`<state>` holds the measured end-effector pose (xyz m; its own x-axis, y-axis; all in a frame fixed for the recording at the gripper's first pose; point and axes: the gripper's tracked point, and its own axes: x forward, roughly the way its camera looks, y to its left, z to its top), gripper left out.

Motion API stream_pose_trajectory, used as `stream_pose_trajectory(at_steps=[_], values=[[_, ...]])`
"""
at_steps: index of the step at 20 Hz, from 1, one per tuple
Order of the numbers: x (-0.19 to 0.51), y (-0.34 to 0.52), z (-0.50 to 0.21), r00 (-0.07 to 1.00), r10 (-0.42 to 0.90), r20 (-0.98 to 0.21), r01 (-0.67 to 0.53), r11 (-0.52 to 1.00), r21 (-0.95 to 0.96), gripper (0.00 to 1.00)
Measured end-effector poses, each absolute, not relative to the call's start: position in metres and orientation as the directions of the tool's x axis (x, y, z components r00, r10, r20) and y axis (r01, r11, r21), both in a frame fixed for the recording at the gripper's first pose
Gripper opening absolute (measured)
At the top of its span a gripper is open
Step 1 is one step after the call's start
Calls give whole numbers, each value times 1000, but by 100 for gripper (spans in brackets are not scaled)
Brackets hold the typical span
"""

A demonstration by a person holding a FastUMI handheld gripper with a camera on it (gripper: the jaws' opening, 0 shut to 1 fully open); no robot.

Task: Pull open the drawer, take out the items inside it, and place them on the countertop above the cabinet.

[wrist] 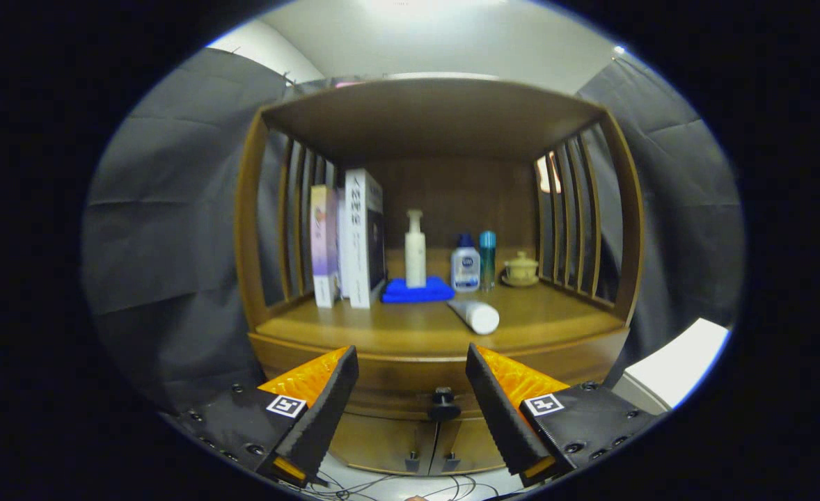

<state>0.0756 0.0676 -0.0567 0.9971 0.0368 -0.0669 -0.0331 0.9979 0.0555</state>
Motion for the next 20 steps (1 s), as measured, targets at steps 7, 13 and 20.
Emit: stream_pose_trajectory(at_steps=[7,13,20], values=[[10,39,21,998,51,38,-52,998,30,98],[-12,7,31,998,33,47,-39,992,123,98],[-26,-21,37,997,-15,79,3,988,153,97]])
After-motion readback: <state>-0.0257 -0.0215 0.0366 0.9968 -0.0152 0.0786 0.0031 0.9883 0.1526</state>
